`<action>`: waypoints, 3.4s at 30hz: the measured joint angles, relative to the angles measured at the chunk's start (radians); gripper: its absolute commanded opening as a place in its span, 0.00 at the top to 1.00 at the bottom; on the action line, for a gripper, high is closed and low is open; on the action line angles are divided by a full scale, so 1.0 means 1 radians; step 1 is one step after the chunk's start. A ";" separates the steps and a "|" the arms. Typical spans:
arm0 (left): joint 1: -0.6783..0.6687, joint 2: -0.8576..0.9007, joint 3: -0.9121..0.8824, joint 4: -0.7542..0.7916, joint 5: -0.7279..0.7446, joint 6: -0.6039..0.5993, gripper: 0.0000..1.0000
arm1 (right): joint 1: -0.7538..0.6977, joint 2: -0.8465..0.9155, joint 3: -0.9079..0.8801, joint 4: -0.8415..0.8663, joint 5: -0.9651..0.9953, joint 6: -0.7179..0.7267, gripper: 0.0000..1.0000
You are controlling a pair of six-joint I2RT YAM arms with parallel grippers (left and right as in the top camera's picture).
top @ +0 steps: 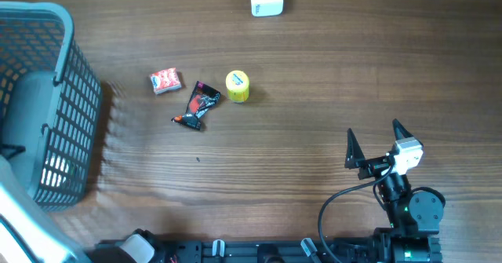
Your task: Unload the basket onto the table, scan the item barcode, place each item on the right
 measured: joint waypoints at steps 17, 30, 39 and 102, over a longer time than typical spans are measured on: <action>0.000 0.411 -0.004 -0.074 0.099 0.097 0.00 | 0.000 0.000 0.000 0.000 0.000 0.000 0.00; 0.000 0.425 -0.177 0.080 0.109 0.119 0.00 | 0.000 0.000 0.000 0.000 0.000 0.000 0.00; 0.011 0.390 -0.351 0.269 0.099 0.122 0.00 | 0.000 0.000 0.000 0.000 0.000 0.000 0.00; 0.011 0.180 -0.459 0.245 0.089 0.126 0.29 | 0.000 0.000 0.000 0.000 0.000 0.000 0.00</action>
